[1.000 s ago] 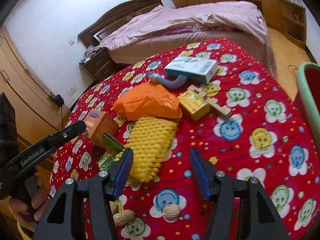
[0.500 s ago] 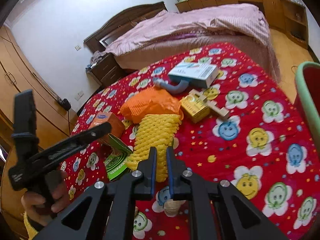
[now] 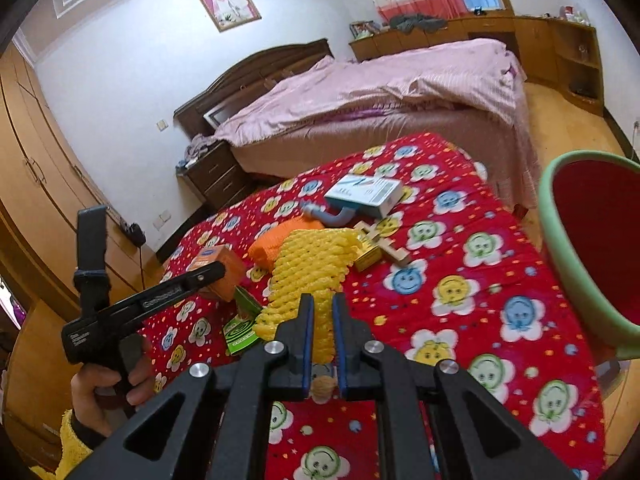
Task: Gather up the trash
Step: 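Carry the orange box and yellow foam net over the bucket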
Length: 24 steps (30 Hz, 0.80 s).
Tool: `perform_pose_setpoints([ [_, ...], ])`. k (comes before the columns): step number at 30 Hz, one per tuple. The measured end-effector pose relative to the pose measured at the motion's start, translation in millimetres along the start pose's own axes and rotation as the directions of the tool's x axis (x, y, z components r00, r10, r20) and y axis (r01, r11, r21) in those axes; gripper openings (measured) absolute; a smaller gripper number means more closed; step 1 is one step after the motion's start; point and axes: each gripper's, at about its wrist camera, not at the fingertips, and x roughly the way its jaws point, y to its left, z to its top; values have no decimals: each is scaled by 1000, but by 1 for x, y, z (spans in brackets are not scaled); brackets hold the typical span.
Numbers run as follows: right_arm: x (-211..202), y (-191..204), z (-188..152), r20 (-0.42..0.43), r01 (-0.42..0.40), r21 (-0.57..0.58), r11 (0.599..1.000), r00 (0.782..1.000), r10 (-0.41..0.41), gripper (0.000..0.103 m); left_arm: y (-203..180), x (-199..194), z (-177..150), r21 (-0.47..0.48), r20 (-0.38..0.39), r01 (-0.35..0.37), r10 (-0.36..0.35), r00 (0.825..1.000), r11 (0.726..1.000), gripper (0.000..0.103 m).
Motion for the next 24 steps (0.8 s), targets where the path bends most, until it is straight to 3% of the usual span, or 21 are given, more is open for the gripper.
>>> perform_pose_setpoints([
  [11,-50,-24,-2,90,23,48,999,996,-27,11,-53,-53,5,61,53,109,-112,992,992,48],
  [24,-110,-75,-10,186,91,153,984,975,-119,11,-155,-62,-10,186,-4,256,-259,966,949,48],
])
